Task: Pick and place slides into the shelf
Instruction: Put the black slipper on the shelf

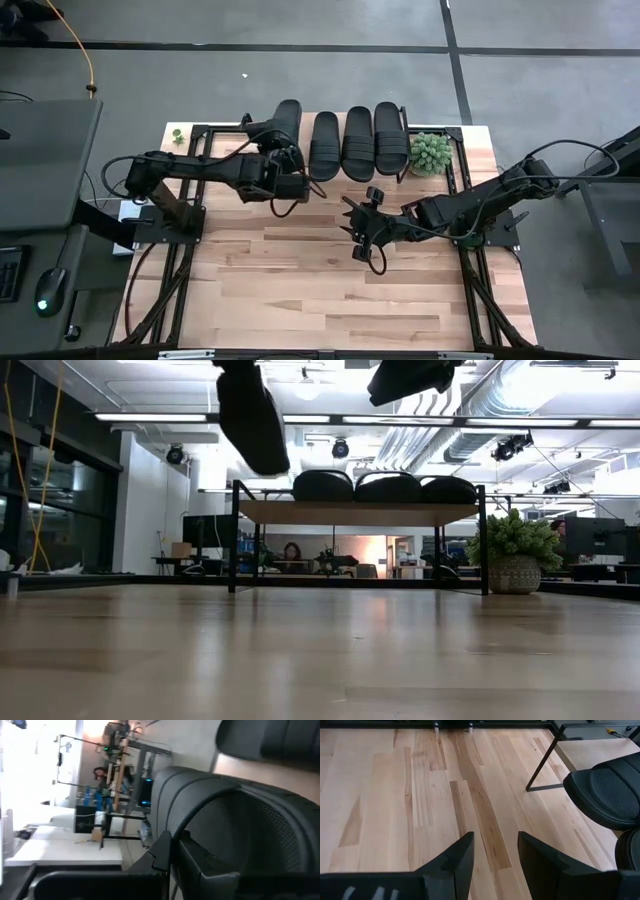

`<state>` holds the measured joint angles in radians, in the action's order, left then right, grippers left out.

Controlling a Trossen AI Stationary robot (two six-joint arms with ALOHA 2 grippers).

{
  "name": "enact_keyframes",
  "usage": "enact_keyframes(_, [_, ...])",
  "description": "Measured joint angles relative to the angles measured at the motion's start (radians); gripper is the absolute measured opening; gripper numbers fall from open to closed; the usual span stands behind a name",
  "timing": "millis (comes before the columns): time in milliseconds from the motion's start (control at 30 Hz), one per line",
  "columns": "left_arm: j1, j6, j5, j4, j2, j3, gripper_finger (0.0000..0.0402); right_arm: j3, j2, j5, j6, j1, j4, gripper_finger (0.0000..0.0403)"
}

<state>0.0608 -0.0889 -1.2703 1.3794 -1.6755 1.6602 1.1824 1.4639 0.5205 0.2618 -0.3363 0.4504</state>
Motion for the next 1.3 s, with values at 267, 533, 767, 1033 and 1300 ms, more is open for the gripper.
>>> enact_keyframes(267, [0.025, 0.066, 0.032, -0.093, -0.018, 0.001, 0.0005, 0.000, 0.000, -0.023, 0.008, 0.000, 0.008, 0.0142])
enact_keyframes(533, [0.032, 0.103, 0.090, -0.156, -0.019, -0.013, 0.0005, 0.000, 0.000, -0.023, 0.009, 0.000, 0.008, 0.0142])
enact_keyframes(767, [0.032, 0.180, 0.100, -0.268, -0.019, -0.103, 0.0005, 0.000, 0.000, -0.023, 0.008, 0.000, 0.008, 0.0142])
enact_keyframes(1033, [0.051, 0.190, 0.105, -0.325, -0.019, -0.178, 0.0005, 0.000, 0.000, -0.023, 0.007, 0.000, 0.008, 0.0142])
enact_keyframes(1300, [0.064, 0.190, 0.133, -0.431, -0.019, -0.235, 0.0005, 0.000, 0.000, -0.023, 0.007, 0.000, 0.008, 0.0142])
